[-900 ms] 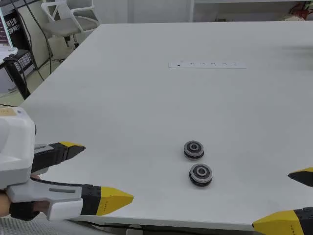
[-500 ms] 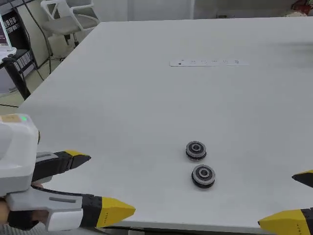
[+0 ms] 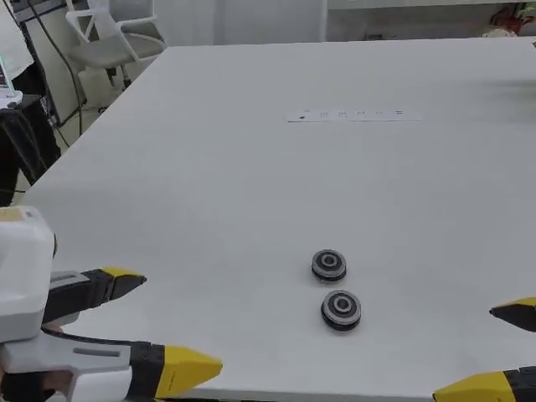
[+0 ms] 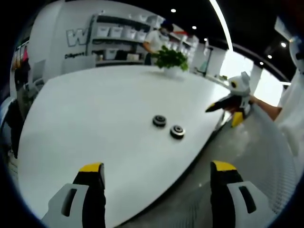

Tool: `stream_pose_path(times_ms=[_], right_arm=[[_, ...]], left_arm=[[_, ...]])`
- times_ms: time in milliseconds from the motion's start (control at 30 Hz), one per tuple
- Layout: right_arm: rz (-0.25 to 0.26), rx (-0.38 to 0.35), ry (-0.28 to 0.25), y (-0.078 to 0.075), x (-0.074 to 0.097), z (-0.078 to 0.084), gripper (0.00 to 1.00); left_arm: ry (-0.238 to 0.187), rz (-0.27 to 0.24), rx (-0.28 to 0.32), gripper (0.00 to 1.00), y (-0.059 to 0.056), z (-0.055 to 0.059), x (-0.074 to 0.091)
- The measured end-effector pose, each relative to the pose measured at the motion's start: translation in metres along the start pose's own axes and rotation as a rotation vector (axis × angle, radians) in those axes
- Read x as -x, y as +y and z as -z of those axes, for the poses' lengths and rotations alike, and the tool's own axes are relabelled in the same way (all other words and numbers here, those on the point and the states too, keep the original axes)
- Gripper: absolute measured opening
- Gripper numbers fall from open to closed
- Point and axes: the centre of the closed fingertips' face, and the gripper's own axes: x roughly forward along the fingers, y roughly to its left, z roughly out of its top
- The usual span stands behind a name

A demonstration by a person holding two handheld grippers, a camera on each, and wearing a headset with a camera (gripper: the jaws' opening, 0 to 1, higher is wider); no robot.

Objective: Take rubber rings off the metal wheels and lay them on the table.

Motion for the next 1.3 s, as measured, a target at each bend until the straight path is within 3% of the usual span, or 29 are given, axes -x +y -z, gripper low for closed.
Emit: stream_pose_path(times_ms=[233,467,600,800,1300], right_arm=[[-0.009,0.002,0.009,0.0007,-0.001,0.0013,0.92],[-0.003,-0.026,-0.014,-0.0018,0.0005,-0.0009,0.92],[0.0,-0.025,-0.009,-0.0017,0.0,-0.0006,0.92],[0.004,-0.031,-0.008,-0.0029,0.0001,0.0,0.91],[0.019,-0.024,-0.005,-0.0028,0.0016,0.0009,0.89]], left_arm=[[-0.043,-0.021,0.025,0.93,0.0045,-0.0058,0.0028],[0.001,0.013,0.002,0.93,-0.0018,0.0006,-0.0007],[-0.017,0.011,0.017,0.93,0.0,-0.0019,0.0005],[0.001,0.02,0.007,0.93,-0.0021,0.001,-0.0007],[-0.02,0.002,0.012,0.91,0.0001,-0.002,0.0011]])
